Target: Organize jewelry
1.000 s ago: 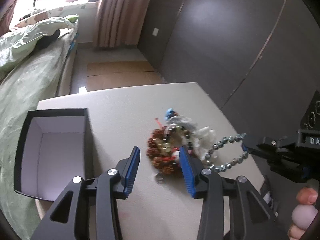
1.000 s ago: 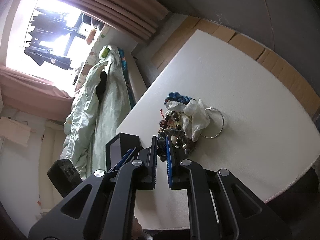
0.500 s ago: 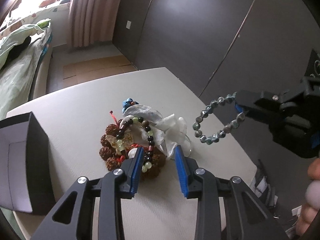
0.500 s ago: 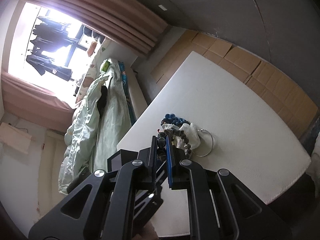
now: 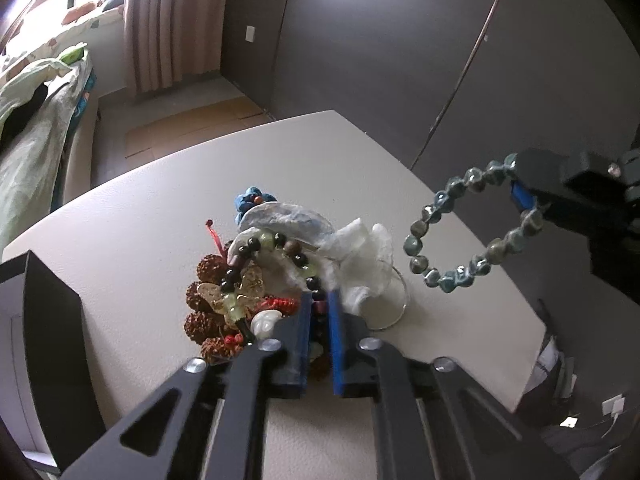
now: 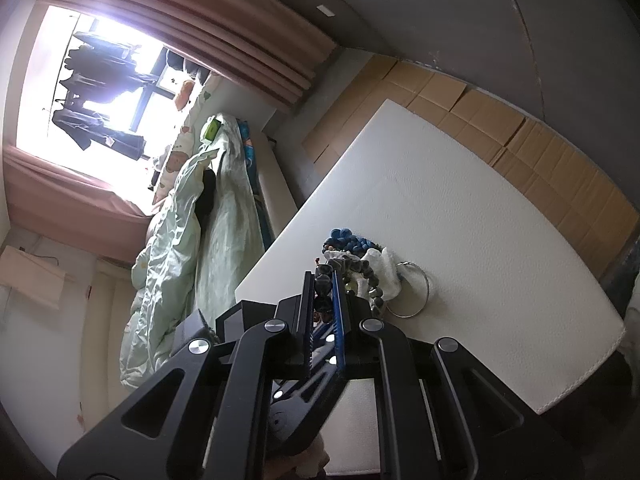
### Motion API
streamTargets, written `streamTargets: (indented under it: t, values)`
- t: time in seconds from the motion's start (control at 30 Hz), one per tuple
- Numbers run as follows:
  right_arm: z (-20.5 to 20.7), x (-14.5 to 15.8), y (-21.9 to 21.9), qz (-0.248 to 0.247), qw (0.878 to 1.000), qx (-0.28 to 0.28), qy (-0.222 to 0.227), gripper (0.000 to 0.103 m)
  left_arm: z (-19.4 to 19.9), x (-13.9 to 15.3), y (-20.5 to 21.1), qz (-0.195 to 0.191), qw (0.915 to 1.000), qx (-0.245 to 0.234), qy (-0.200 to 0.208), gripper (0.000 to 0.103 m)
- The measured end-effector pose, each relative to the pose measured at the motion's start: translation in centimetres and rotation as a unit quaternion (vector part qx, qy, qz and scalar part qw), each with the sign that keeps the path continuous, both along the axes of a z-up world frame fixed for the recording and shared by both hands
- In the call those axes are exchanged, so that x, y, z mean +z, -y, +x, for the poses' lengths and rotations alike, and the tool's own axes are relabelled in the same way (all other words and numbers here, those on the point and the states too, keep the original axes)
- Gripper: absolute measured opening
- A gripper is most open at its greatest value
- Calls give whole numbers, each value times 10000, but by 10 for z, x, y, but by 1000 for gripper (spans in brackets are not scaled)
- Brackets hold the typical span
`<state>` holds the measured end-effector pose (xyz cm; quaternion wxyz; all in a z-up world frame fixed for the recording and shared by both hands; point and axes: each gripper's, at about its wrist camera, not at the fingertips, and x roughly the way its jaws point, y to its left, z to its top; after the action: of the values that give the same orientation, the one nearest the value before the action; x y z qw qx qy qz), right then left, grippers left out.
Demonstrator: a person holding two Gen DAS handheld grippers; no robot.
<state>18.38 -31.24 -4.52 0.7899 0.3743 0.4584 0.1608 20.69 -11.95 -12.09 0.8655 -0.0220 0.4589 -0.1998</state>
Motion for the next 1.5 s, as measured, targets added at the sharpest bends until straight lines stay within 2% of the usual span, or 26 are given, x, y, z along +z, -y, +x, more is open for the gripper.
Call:
streamTargets:
  t: [0.3,0.63,1.13,1.5]
  values:
    - [-3,8,-8,80,9995,191,221,9,-18,34,-39,-570,9978,254,239,5]
    - [-9,19,-47,234,9956,701,583,9,-43,76,-89,-976,9919,589,565,6]
    - [-24,29,-124,483,9822,1506,1010,9,-86,121,-158,-1157,9815,1137,1013,5]
    - [-27,20,-168,443,9766,1832,1034,9,-103,118,-208,-1153,9747,1640,986,6]
